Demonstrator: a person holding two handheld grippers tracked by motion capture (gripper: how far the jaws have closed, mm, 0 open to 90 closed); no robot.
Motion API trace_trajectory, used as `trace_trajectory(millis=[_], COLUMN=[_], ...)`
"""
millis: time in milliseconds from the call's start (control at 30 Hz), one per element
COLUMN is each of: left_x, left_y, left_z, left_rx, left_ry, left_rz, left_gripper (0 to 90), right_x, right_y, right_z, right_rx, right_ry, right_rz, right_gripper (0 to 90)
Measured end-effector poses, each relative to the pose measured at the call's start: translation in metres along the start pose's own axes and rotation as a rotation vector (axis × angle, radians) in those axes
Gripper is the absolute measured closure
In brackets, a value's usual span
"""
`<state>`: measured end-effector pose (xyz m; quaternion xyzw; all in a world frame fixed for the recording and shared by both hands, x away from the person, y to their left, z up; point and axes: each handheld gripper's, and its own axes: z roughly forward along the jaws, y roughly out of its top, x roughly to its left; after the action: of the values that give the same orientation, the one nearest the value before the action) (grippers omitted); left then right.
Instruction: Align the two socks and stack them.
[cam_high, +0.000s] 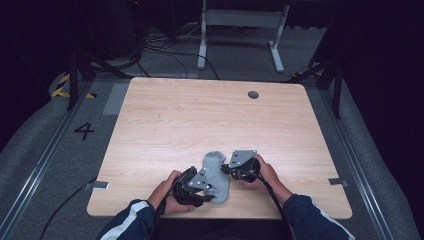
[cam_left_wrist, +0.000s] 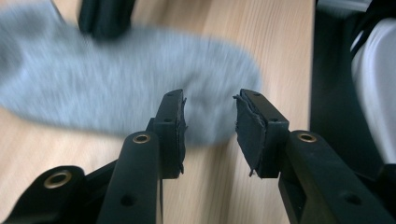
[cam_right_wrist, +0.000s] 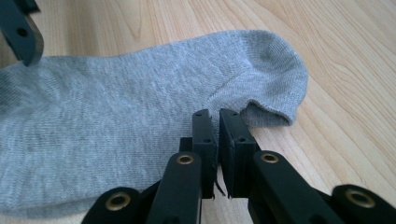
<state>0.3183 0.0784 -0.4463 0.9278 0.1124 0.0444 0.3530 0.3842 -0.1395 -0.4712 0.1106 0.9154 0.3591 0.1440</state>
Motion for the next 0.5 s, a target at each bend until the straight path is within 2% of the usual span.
trace_trajectory(millis=[67,133,167,233,267,367,500], left_x=[0.001,0.001,0.0,-0.001,-0.002,0.0,-0.002], left_y=[0.005,0.008,0.009,0.008,0.006,0.002,0.002], left_z=[0.005,0.016,0.022,0.028,0.031,0.031,0.032], left_rx=[-0.007,-0.001,0.028,0.051,0.052,0.026,0.026], left_ry=[0.019,0.009,-0.005,-0.019,-0.028,-0.045,-0.037], left_rz=[0.011,0.013,0.025,0.032,0.027,-0.021,-0.016], left_gripper=[63.7,64.8,65.6,67.3,68.3,70.2,70.7], right_x=[0.001,0.001,0.001,0.001,0.001,-0.001,-0.007], right_y=[0.0,0.0,0.0,0.0,0.0,-0.001,-0.004], right_z=[0.0,0.0,0.0,0.0,0.0,-0.003,-0.01], right_rx=[0.001,0.001,-0.001,-0.001,0.0,0.012,0.024], right_ry=[-0.004,-0.005,-0.004,-0.005,-0.007,-0.013,-0.025], right_rz=[-0.004,-0.007,-0.005,-0.004,-0.004,-0.009,0.009], right_gripper=[85.7,85.7,85.7,85.6,85.5,85.4,84.6])
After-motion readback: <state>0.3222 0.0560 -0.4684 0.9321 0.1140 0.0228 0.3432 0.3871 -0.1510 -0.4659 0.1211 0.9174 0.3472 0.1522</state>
